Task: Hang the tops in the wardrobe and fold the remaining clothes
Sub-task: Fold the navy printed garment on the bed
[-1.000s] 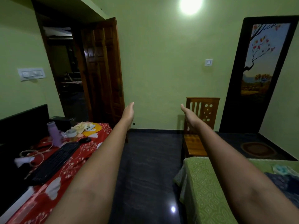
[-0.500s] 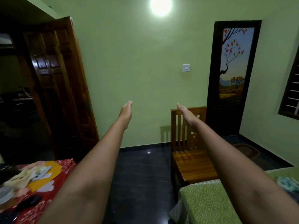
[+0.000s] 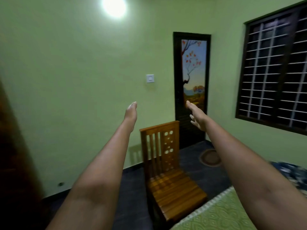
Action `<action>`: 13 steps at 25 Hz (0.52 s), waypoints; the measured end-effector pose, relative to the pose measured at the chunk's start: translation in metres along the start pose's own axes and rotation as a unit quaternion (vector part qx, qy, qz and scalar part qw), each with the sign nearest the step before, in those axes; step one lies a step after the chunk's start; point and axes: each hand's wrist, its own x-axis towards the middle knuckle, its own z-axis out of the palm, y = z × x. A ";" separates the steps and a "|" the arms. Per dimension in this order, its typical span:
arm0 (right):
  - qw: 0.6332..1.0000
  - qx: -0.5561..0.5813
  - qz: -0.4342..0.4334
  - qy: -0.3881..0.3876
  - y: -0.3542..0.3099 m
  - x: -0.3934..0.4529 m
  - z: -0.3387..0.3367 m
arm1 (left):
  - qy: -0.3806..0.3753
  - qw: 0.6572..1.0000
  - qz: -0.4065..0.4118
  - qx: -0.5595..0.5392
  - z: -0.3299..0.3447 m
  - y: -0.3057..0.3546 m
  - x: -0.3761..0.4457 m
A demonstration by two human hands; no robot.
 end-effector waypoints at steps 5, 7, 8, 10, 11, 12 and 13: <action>0.983 -0.007 0.038 0.182 0.010 0.010 -0.110 | -0.165 0.985 0.004 -0.045 0.149 -0.017 0.065; 0.964 -0.016 0.036 0.263 0.012 -0.004 -0.150 | -0.252 0.966 0.000 -0.058 0.211 -0.017 0.072; 0.953 -0.018 0.038 0.301 0.012 -0.013 -0.168 | -0.286 0.956 0.001 -0.069 0.238 -0.015 0.074; 0.926 -0.026 0.052 0.372 0.011 -0.035 -0.197 | -0.351 0.933 0.013 -0.070 0.288 -0.011 0.079; 0.912 -0.029 0.059 0.406 0.009 -0.048 -0.208 | -0.391 0.918 0.014 -0.070 0.310 -0.008 0.078; 0.898 -0.032 0.064 0.434 0.008 -0.060 -0.217 | -0.426 0.901 0.011 -0.077 0.330 -0.005 0.076; 0.885 -0.033 0.069 0.459 0.007 -0.073 -0.222 | -0.456 0.886 0.002 -0.089 0.345 -0.002 0.071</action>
